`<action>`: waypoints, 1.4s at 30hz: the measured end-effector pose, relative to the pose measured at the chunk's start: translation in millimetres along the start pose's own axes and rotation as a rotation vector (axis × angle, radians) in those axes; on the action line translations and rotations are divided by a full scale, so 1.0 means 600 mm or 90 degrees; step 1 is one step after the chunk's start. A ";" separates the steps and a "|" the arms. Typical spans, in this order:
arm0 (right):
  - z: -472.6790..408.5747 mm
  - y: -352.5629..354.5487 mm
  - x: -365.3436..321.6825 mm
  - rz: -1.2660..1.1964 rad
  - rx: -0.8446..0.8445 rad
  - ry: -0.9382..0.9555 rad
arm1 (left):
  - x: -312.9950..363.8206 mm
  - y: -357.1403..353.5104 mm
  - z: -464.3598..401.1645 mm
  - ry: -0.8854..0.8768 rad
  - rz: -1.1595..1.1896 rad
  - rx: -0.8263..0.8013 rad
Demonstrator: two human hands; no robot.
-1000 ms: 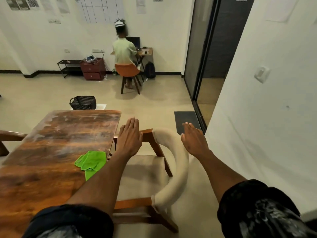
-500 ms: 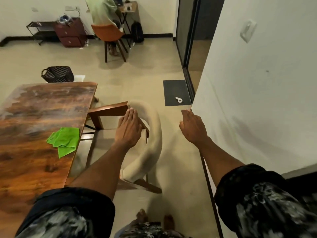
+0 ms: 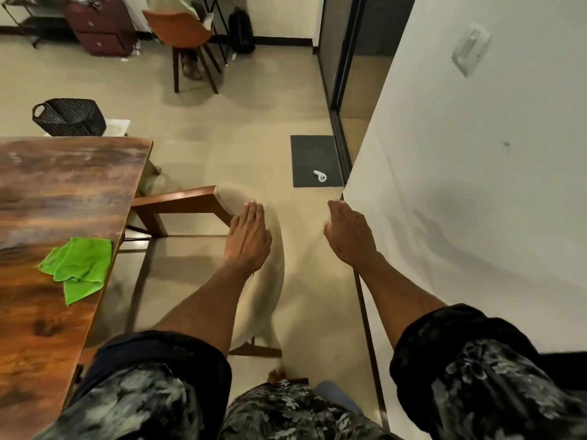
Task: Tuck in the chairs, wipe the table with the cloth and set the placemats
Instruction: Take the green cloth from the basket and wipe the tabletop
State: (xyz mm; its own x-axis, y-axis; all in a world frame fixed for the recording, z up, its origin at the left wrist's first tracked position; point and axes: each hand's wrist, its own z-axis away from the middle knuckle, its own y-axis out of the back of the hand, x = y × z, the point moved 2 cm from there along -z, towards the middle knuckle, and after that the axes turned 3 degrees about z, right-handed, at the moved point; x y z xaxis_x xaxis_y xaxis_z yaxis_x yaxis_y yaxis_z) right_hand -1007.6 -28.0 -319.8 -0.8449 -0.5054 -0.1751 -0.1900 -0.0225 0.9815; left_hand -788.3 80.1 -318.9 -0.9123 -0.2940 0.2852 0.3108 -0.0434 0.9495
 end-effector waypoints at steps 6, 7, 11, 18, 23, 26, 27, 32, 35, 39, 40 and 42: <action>-0.105 -0.008 0.036 0.016 -0.017 0.021 | 0.029 0.019 -0.102 0.002 0.017 0.029; -0.125 -0.015 0.046 0.021 -0.029 0.027 | 0.028 0.016 -0.118 0.004 0.010 0.029; -0.205 -0.043 0.080 0.035 -0.072 0.065 | 0.017 -0.009 -0.178 0.048 -0.014 0.004; -0.348 -0.057 0.167 0.047 -0.106 0.134 | 0.071 -0.033 -0.305 0.123 0.002 0.015; -0.455 -0.072 0.209 0.032 -0.138 0.162 | 0.100 -0.039 -0.377 0.183 0.020 0.033; -0.499 -0.077 0.201 0.026 -0.157 0.186 | 0.099 -0.036 -0.406 0.211 0.030 0.035; -0.516 -0.082 0.194 0.026 -0.163 0.200 | 0.092 -0.035 -0.415 0.222 0.029 0.040; -0.598 -0.106 0.149 0.013 -0.190 0.253 | 0.039 -0.030 -0.457 0.300 0.042 0.034; -0.662 -0.113 0.118 0.003 -0.194 0.273 | 0.010 -0.028 -0.495 0.341 0.065 0.032; -0.742 -0.111 0.072 0.009 -0.194 0.316 | -0.016 -0.017 -0.559 0.385 0.087 0.049; -0.765 -0.108 0.062 0.006 -0.189 0.328 | -0.020 -0.011 -0.575 0.391 0.094 0.052; -0.804 -0.105 0.047 0.013 -0.183 0.339 | -0.026 0.002 -0.607 0.398 0.097 0.052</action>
State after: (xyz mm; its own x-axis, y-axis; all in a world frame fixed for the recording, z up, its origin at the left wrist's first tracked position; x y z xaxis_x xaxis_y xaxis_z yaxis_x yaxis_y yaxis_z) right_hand -777.9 -457.0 -349.6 -0.4659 -0.8691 -0.1664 0.0288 -0.2029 0.9788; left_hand -676.8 -263.1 -369.9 -0.5250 -0.7923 0.3108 0.3805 0.1082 0.9184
